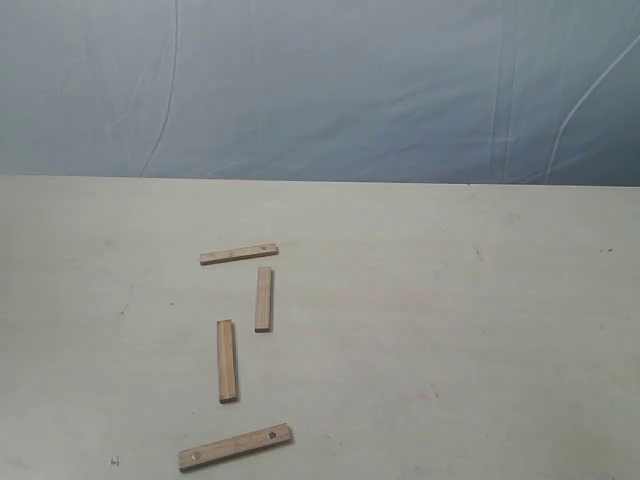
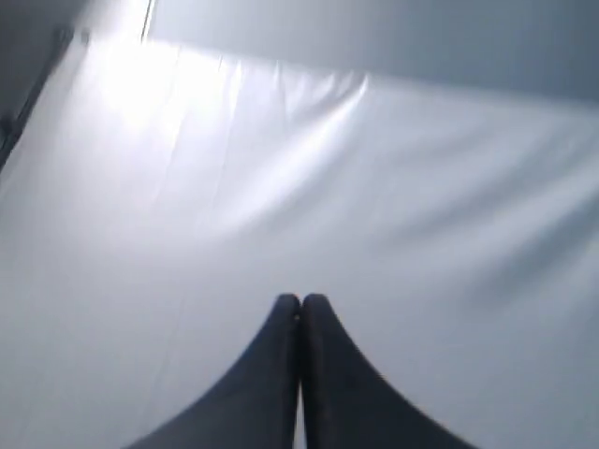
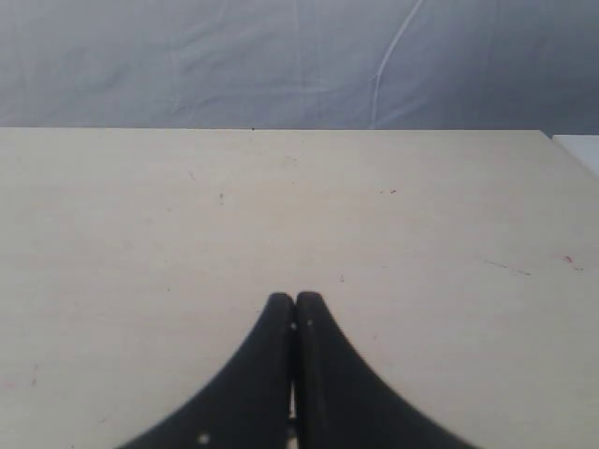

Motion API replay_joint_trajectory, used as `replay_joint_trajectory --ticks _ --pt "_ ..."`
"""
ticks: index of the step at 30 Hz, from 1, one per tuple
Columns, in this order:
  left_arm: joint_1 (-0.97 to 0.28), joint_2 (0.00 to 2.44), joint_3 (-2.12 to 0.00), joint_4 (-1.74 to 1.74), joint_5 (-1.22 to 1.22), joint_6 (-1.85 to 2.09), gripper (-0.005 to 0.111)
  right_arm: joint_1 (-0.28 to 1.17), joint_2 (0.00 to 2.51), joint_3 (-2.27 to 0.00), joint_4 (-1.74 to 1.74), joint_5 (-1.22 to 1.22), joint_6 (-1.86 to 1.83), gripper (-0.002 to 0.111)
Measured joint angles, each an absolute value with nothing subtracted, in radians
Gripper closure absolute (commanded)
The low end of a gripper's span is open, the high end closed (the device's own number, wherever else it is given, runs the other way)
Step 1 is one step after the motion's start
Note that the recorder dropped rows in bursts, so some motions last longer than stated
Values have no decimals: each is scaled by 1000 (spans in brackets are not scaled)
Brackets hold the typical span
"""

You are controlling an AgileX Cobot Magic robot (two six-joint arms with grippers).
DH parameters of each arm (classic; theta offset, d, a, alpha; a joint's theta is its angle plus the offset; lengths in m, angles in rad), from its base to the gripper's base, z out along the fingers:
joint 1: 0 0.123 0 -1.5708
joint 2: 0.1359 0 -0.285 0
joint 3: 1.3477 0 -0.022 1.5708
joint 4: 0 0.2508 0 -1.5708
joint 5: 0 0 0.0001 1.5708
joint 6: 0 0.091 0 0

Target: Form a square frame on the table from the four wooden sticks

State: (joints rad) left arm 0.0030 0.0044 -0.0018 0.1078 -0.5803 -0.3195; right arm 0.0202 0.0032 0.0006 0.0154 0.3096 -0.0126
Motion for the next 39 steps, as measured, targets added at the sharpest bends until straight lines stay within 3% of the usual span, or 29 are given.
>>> replay_joint_trajectory --ticks 4,12,19,24,28,33,39 --pt "3 2 -21 110 -881 -392 107 20 3 1 15 310 -13 109" --pt "3 273 -376 156 -859 -631 107 20 3 1 15 310 -15 109" --pt "-5 603 -732 689 -290 -916 107 20 3 1 15 310 -15 109" --pt "-128 841 -828 999 149 -1024 107 20 3 1 15 310 -15 109" --pt "-254 1027 -925 792 453 -664 107 20 3 1 15 310 -13 109" --pt "-326 1244 -1104 272 755 -229 103 20 3 1 15 310 -13 109" --pt "-382 1486 -1120 -66 805 -80 69 20 3 1 15 310 -14 109"
